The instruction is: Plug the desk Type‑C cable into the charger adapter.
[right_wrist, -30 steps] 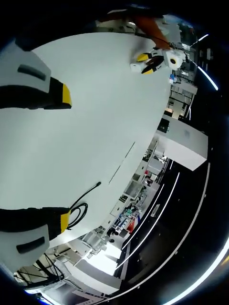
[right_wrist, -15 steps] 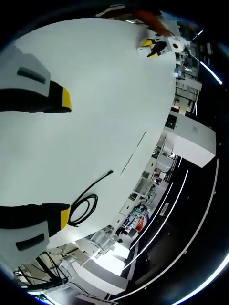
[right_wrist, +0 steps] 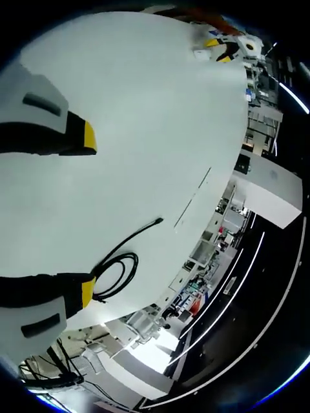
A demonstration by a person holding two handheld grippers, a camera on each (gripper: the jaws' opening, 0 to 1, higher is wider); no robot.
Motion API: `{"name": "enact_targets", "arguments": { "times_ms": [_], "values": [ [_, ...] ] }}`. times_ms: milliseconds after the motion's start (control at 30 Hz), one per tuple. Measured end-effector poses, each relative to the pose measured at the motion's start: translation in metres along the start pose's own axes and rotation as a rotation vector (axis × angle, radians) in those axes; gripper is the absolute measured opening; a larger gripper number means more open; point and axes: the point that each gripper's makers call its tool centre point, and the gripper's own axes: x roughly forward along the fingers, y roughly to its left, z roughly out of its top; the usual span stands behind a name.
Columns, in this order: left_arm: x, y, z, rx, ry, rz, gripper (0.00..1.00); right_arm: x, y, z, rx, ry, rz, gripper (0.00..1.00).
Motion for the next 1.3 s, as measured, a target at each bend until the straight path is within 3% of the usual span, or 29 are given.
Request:
{"name": "enact_targets", "arguments": {
  "times_ms": [600,1100,1300],
  "values": [
    [0.002,-0.002,-0.006,-0.029,0.025,0.029,0.33,0.039,-0.031,-0.004,-0.015,0.047,0.026,0.53],
    [-0.002,-0.006,-0.002,-0.031,0.014,0.041,0.34,0.066,-0.057,-0.006,-0.023,0.086,0.006,0.42],
    [-0.001,-0.008,-0.005,-0.034,0.019,0.044,0.34,0.079,-0.062,-0.009,-0.042,0.108,-0.002,0.33]
  ]
}}
